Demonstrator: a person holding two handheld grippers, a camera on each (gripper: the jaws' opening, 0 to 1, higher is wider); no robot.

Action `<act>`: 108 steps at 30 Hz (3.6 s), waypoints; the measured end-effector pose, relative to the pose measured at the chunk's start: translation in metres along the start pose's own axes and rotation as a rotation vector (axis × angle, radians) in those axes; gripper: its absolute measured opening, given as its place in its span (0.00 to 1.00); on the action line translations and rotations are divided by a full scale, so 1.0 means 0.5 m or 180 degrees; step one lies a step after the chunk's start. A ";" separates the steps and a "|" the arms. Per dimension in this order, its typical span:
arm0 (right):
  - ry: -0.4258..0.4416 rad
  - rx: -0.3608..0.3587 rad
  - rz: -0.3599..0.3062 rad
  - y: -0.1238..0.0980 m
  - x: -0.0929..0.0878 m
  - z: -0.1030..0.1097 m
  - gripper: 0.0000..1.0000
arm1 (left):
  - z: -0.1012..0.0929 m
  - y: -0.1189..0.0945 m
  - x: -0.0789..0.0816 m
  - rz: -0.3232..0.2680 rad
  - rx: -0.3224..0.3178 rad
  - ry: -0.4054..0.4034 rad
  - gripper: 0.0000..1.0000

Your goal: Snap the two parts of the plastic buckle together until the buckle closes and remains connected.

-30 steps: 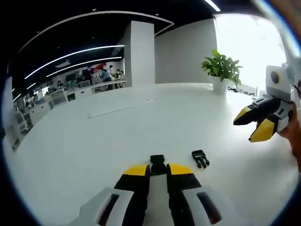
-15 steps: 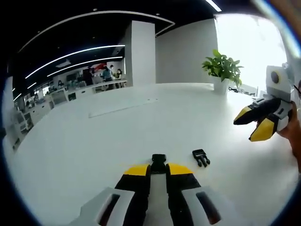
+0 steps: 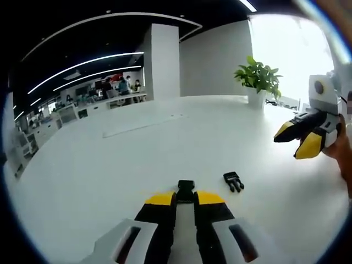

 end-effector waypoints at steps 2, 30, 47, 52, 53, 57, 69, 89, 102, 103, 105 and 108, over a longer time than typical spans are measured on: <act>0.0007 -0.0016 0.0000 -0.004 -0.001 -0.001 0.29 | -0.004 -0.006 0.005 -0.0056 -0.0043 -0.0032 0.12; -0.0036 0.0082 0.0121 -0.015 0.011 -0.022 0.27 | -0.030 -0.051 0.023 -0.0161 -0.0284 0.0211 0.12; -0.0267 0.0162 0.0226 0.003 0.013 -0.028 0.28 | -0.035 -0.065 0.000 -0.0043 -0.0336 0.0358 0.12; -0.0306 0.0182 0.0268 0.010 0.012 -0.028 0.27 | -0.040 -0.067 -0.006 -0.0039 -0.0349 0.0378 0.12; -0.0318 0.0182 0.0273 0.010 0.012 -0.029 0.27 | -0.040 -0.067 -0.008 -0.0026 -0.0344 0.0386 0.12; -0.0389 0.0191 0.0296 0.014 0.014 -0.030 0.27 | -0.043 -0.069 -0.013 0.0002 -0.0339 0.0393 0.12; -0.0433 0.0299 0.0407 0.043 0.007 -0.047 0.27 | -0.040 -0.076 -0.030 0.0131 -0.0367 0.0372 0.12; -0.0521 0.0358 0.0499 0.077 0.000 -0.055 0.29 | -0.041 -0.073 -0.043 0.0234 -0.0369 0.0504 0.12; -0.0621 0.0334 0.0579 0.103 -0.006 -0.057 0.37 | -0.043 -0.077 -0.046 0.0258 -0.0398 0.0546 0.12; -0.0638 0.0328 0.0587 0.105 -0.007 -0.057 0.37 | -0.043 -0.076 -0.046 0.0257 -0.0402 0.0544 0.12; -0.0671 0.0323 0.0625 0.109 -0.011 -0.055 0.38 | -0.044 -0.078 -0.046 0.0255 -0.0406 0.0542 0.12; -0.0712 0.0303 0.0658 0.113 -0.015 -0.055 0.38 | -0.043 -0.077 -0.046 0.0256 -0.0412 0.0540 0.12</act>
Point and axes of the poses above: the point that each gripper's makers call its tool centre point, and the gripper's own axes: y roughly forward along the fingers, z roughly to its left, x roughly out of its top, the point moved 4 cm from there along -y, roughly backward along the fingers, and after that the axes turned 3 degrees about z, right-handed, at the moved point
